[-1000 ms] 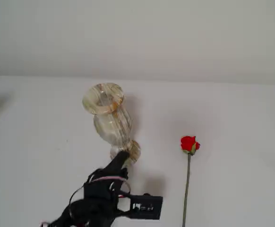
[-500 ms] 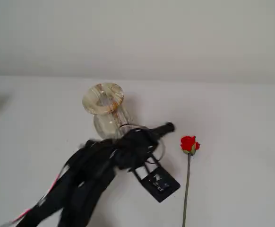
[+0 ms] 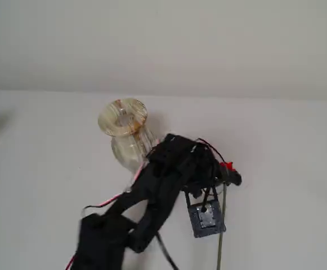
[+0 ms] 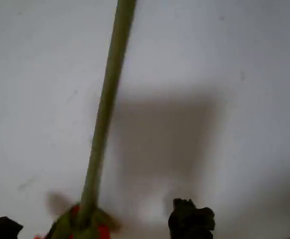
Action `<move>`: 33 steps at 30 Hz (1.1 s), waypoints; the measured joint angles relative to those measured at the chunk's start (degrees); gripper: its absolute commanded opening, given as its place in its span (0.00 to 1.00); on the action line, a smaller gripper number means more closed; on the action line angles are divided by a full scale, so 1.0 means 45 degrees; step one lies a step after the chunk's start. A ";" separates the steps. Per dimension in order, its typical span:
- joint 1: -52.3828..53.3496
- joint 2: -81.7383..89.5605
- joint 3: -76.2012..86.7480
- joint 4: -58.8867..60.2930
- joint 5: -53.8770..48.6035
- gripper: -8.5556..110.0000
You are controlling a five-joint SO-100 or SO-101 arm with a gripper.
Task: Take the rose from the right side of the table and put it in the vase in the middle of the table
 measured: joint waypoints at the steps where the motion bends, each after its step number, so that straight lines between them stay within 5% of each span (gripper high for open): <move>1: 0.0039 -0.0996 -0.1406 0.0762 0.0020 0.38; 5: 0.0195 -0.4473 -0.7305 0.2852 0.0020 0.37; 9: 0.0215 -0.5723 -0.9492 0.3457 0.0020 0.35; 20: -0.0156 -0.6211 -1.0449 0.4395 -0.0898 0.17; 33: -0.0918 -0.6367 -1.0508 0.4434 -0.3594 0.12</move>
